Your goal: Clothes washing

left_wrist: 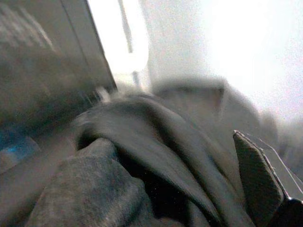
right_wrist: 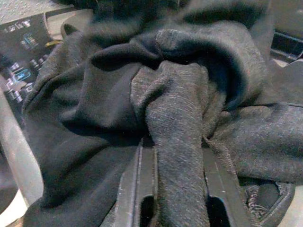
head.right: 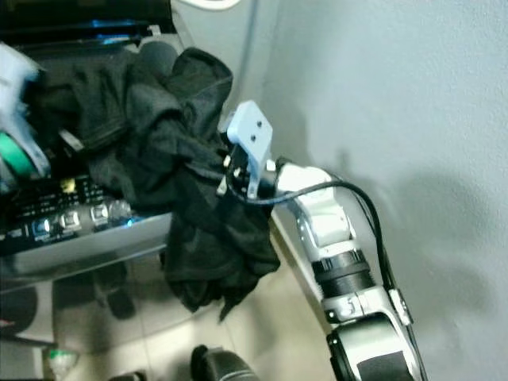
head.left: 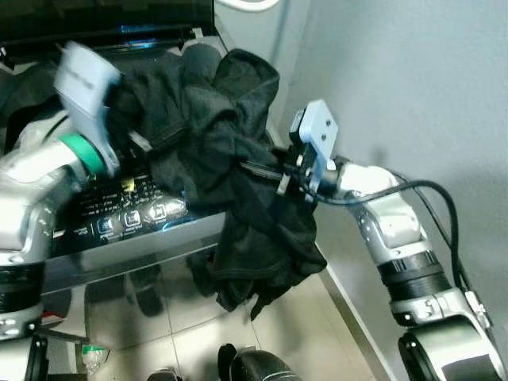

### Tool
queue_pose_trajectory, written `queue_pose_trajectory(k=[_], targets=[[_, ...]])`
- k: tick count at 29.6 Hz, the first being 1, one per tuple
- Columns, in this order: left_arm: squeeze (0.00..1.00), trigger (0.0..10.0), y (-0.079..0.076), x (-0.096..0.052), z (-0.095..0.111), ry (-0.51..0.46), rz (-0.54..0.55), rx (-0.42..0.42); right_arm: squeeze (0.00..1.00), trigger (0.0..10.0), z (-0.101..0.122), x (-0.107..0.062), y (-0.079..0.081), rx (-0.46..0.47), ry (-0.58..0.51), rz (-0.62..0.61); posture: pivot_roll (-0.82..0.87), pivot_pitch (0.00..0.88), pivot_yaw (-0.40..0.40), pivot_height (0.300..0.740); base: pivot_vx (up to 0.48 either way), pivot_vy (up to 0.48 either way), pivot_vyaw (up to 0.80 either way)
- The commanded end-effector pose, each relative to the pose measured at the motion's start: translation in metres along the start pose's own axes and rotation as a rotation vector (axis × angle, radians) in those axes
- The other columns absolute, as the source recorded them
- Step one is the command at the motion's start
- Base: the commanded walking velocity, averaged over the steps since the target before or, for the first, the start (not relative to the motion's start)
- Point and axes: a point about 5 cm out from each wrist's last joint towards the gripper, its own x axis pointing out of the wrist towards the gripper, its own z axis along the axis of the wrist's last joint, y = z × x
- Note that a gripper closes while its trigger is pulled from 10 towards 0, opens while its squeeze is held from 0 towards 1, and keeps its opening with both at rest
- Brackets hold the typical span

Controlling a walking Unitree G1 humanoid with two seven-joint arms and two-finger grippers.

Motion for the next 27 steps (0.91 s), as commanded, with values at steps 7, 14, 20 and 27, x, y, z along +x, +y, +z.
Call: queue_pose_trajectory(k=[7, 14, 20, 27], targets=[[0.0, 10.0, 0.006, -0.033, 0.081, -0.324, 0.026, 0.083, 0.0, 0.0, 0.037, 0.03, -0.014, 0.0, -0.194, -0.173, 0.17, 0.158, -0.061, 0.74, 0.0, 0.0, 0.0], [0.0, 10.0, 0.004, -0.033, 0.104, -0.453, 0.019, 0.079, 0.0, 0.0, 0.105, 0.076, -0.011, 0.023, -0.447, -0.188, 0.17, 0.143, -0.067, 0.74, 0.0, 0.0, 0.0], [0.0, 10.0, 0.003, -0.039, 0.125, -0.556, -0.01, 0.068, 0.0, 0.0, 0.155, 0.118, -0.007, 0.153, -0.576, -0.22, 0.17, 0.134, -0.086, 0.74, 0.0, 0.0, 0.0], [0.0, 10.0, -0.008, -0.05, 0.129, -0.547, -0.076, 0.067, 0.0, 0.0, 0.17, 0.148, -0.007, 0.297, -0.506, -0.411, 0.2, 0.129, -0.116, 0.74, 0.0, 0.0, 0.0]])
